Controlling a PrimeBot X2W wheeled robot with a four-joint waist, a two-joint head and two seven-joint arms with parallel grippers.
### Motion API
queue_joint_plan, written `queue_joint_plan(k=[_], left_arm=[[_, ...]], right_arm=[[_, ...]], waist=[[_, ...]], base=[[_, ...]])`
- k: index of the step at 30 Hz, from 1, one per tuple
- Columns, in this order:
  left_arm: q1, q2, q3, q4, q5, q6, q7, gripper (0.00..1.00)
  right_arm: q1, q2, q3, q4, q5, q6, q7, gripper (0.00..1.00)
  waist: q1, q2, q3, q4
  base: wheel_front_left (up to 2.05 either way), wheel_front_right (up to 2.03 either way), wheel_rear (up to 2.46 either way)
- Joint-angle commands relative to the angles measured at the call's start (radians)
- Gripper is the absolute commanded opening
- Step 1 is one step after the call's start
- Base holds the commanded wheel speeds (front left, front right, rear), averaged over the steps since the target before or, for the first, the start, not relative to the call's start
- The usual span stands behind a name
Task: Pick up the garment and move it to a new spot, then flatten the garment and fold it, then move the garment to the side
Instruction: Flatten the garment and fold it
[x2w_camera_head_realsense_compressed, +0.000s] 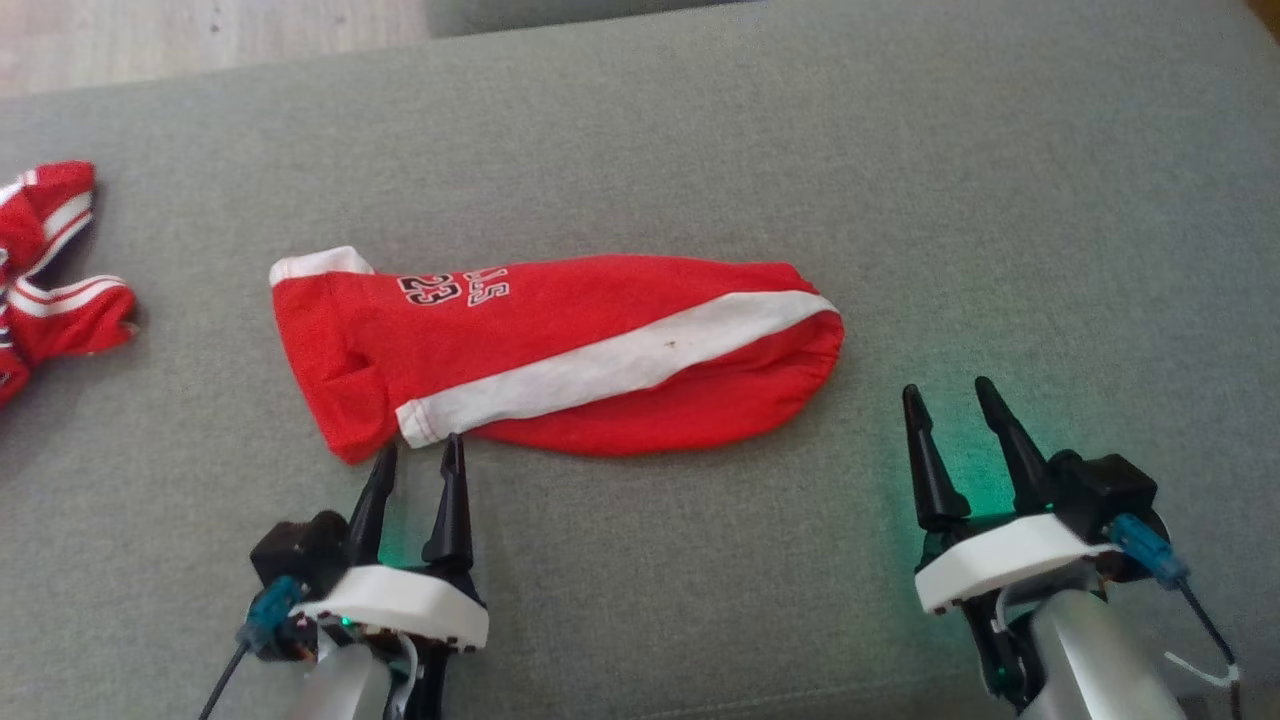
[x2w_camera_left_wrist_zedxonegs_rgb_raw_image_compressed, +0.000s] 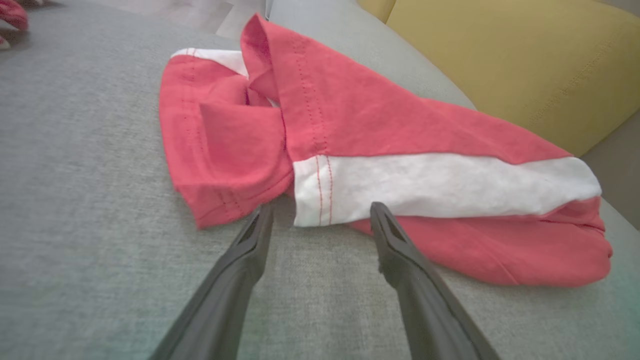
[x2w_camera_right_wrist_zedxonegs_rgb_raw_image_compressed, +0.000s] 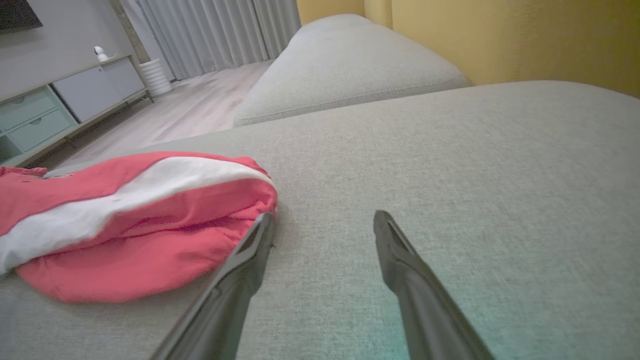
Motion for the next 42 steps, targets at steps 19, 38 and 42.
queue_joint_plan(k=[19, 38, 42], left_arm=[[-0.087, 0.004, 0.007, -0.021, -0.017, -0.026, -0.01, 0.3], [0.109, 0.004, 0.112, -0.164, 0.033, -0.026, -0.01, 0.0], [0.126, 0.004, 0.149, -0.162, 0.044, -0.026, -0.01, 0.0]], right_arm=[[-0.05, 0.0, 0.033, -0.023, 0.004, 0.003, -0.007, 1.0], [0.017, 0.0, 0.068, -0.044, 0.127, 0.003, -0.007, 1.0], [0.012, 0.0, 0.12, -0.047, 0.171, 0.003, -0.007, 1.0]], waist=[[-0.0002, 0.0, 0.054, -0.012], [-0.0002, 0.0, -0.077, 0.144], [-0.0002, 0.0, -0.089, 0.161]], base=[[0.0, 0.0, 0.0], [0.0, 0.0, 0.0], [0.0, 0.0, 0.0]])
